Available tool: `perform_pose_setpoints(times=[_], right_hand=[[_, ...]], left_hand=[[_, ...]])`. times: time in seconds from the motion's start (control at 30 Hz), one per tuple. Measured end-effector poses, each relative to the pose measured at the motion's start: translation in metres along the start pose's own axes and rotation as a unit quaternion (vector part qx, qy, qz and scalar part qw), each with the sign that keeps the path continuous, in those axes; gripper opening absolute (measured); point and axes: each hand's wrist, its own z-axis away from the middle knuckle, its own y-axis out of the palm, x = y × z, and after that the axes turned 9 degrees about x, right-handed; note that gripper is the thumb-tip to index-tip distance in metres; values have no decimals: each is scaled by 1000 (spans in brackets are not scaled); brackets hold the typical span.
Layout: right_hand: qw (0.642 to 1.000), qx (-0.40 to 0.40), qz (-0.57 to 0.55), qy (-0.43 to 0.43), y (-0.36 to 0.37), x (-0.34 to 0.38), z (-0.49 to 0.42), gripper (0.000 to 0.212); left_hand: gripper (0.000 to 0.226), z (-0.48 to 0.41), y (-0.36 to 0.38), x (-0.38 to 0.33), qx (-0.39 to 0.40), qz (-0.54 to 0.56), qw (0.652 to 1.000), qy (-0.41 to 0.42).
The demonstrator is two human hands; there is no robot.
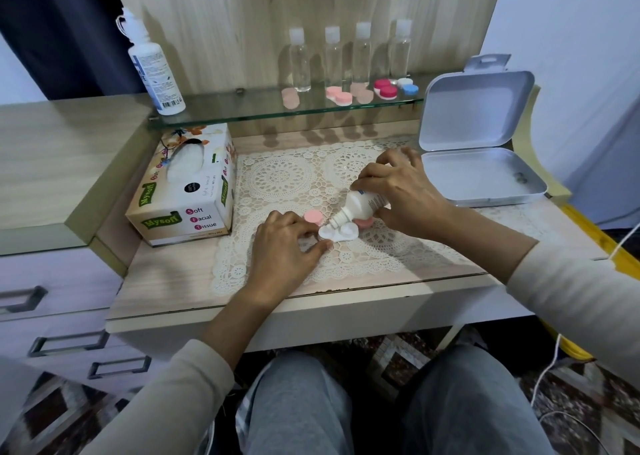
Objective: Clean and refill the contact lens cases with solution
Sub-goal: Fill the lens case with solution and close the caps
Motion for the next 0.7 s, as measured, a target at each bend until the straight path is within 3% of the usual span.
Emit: perform_pose_setpoints(times=[0.27, 0.43, 0.7], right_hand=[[997, 53, -32, 37, -2, -5, 8, 49], [997, 42, -27, 55, -10, -12, 16, 52], [998, -18, 52, 12, -9, -18, 21, 52]], left_hand=[[31, 0, 0, 1, -4, 1, 1000, 7], [31, 1, 0, 1, -3, 3, 1000, 6], [32, 1, 1, 1, -4, 7, 1000, 6]])
